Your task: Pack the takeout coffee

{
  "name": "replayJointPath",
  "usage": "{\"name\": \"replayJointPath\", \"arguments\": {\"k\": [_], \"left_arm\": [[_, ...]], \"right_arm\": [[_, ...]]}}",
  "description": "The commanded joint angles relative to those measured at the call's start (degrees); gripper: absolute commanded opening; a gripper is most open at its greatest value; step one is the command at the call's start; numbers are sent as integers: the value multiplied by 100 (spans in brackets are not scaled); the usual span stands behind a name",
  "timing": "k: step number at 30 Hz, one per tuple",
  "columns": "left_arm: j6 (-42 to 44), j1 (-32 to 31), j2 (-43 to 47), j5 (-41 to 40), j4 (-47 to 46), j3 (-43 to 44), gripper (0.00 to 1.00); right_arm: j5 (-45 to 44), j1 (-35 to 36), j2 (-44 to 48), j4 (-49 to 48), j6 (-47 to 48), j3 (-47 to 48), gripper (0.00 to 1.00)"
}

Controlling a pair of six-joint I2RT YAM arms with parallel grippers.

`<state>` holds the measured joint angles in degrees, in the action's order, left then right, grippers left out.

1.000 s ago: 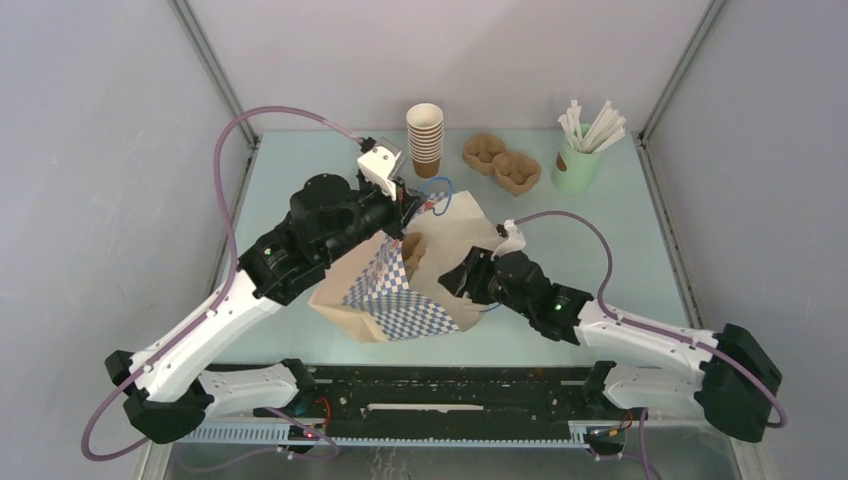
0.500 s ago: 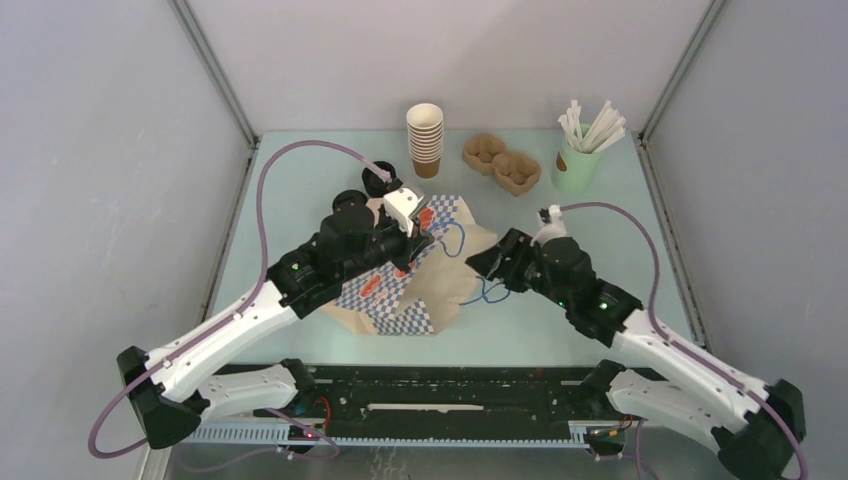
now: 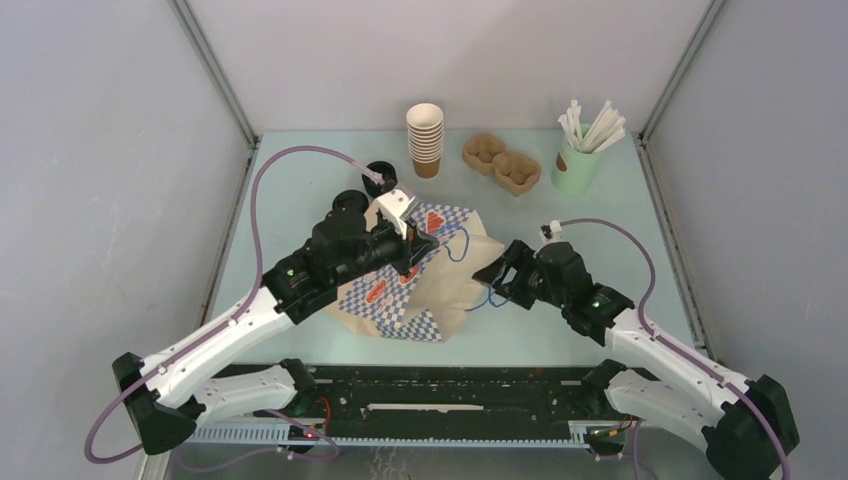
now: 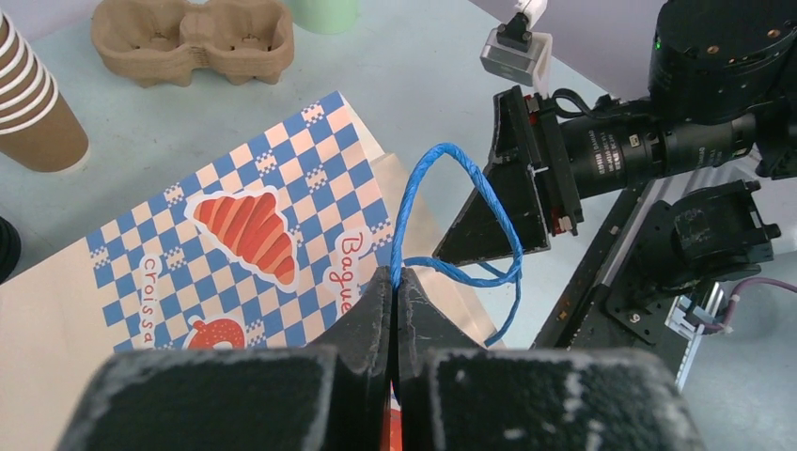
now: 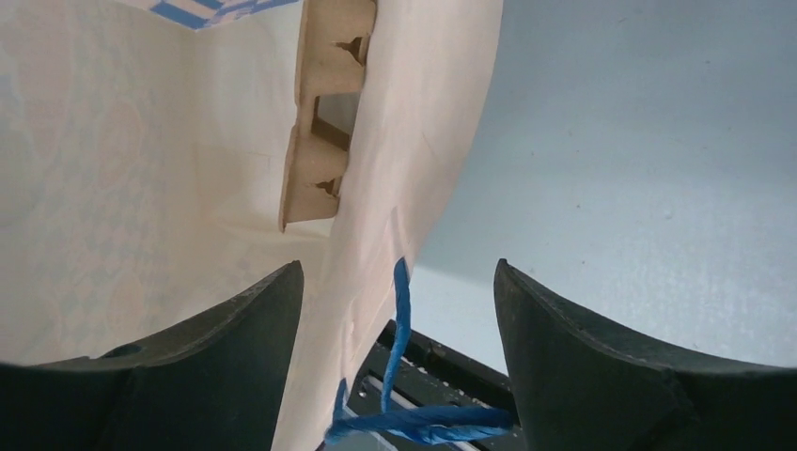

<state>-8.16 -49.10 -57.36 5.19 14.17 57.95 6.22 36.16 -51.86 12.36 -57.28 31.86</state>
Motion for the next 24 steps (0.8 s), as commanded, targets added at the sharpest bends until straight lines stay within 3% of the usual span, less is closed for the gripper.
{"name": "replayJointPath", "arguments": {"k": [1,6,12,16,21,24], "left_arm": [[-214,9,-8,163,-306,272,0],[-273,-11,-171,-2,-130,671,0],[-103,-111,-407,-198,308,1473,0],[144,-497,-803,-419,700,2133,0],[357,-1416,-1464,-1267,1335,3053,0],[324,-1848,-1600,-1487,1438,2995,0]], "right_arm": [[-73,241,-198,-652,-416,-106,80],[-81,673,-1171,-1631,-866,-111,65],[44,811,-2013,-2878,-1248,-75,38],[29,849,-2594,-3609,-1331,149,27],[414,795,-3199,-4773,-1477,197,21],[344,815,-3295,-5558,-1354,-253,21]]}}
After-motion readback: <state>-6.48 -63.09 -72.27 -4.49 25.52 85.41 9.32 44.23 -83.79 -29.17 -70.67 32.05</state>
